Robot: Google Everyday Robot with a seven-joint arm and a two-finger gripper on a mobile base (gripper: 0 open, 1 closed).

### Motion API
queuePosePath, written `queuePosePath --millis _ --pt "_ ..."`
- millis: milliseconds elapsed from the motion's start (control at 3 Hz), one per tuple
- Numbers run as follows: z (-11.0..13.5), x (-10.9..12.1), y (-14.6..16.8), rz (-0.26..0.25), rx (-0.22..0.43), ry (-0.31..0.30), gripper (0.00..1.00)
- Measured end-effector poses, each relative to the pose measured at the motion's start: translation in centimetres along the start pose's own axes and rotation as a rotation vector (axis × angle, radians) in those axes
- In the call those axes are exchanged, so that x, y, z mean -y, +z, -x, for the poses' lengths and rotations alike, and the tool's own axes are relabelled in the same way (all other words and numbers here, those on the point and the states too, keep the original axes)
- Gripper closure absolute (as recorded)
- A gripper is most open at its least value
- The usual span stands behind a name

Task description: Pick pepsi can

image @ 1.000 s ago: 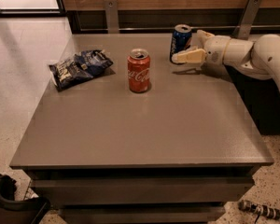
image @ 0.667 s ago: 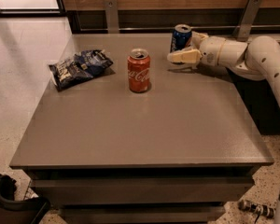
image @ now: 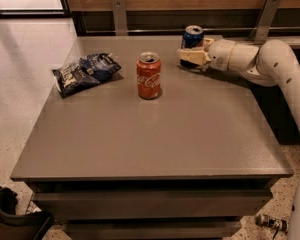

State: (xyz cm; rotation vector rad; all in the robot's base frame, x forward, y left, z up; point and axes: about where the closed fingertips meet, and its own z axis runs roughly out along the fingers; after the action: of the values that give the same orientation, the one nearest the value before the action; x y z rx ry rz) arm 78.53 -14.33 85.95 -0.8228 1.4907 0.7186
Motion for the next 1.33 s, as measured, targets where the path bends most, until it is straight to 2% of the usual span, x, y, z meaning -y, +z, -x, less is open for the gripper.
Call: queuePosePath --millis 333,667,1000,1333 --pt "0.0 -0.2 0.3 0.005 0.0 0.001 0.83" --pt "0.0 -0.4 0.7 0.011 0.001 0.001 1.0" --pt "0.2 -0.5 0.8 0.013 0.0 0.0 1.0" --pt "3.7 -0.4 -0.5 -0.005 -0.013 -0.049 1.0"
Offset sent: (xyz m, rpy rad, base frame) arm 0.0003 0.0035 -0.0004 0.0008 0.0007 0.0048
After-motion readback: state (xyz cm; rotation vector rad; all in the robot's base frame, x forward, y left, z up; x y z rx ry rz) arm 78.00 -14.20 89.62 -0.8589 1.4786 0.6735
